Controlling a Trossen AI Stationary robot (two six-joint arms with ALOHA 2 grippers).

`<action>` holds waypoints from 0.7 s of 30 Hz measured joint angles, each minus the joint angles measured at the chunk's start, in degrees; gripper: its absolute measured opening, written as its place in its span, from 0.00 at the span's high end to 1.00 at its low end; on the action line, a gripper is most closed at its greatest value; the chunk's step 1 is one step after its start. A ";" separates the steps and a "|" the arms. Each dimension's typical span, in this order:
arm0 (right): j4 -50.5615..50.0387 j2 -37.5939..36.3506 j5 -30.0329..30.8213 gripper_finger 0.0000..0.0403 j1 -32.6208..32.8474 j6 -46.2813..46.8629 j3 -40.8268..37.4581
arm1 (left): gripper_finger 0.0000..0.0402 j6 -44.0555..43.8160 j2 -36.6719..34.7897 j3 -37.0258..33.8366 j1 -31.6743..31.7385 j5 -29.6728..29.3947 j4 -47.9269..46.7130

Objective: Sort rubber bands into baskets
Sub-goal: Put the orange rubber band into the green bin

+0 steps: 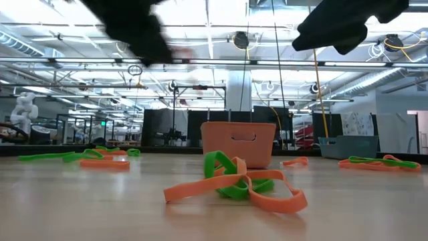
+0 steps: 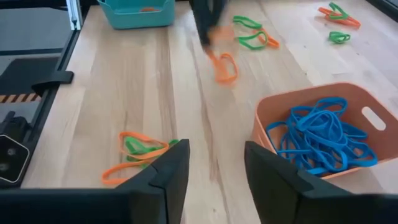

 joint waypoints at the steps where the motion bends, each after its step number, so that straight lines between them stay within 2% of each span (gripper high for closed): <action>1: 0.01 0.00 -0.02 0.63 0.00 0.00 0.00 | 1.00 -2.61 -2.65 0.00 -0.81 0.96 -5.63; 4: 0.05 0.00 -0.06 0.63 -0.01 0.00 0.00 | 1.00 -12.69 -9.65 0.00 -4.20 5.87 -20.39; 7: 0.08 0.00 -0.11 0.63 -0.18 0.00 0.00 | 1.00 -22.71 -14.86 0.00 -8.84 11.90 -31.14; 10: 0.14 0.00 -0.12 0.63 -0.18 0.00 0.00 | 1.00 -33.49 -18.35 0.00 -14.25 12.92 -38.59; 15: 0.14 0.00 -0.16 0.63 -0.18 -0.10 0.00 | 1.00 -47.84 -19.69 -0.04 -22.74 12.74 -43.97; 21: 0.10 0.00 -0.16 0.63 -0.18 -0.66 0.00 | 0.99 -53.31 -16.84 -1.94 -27.85 13.91 -43.78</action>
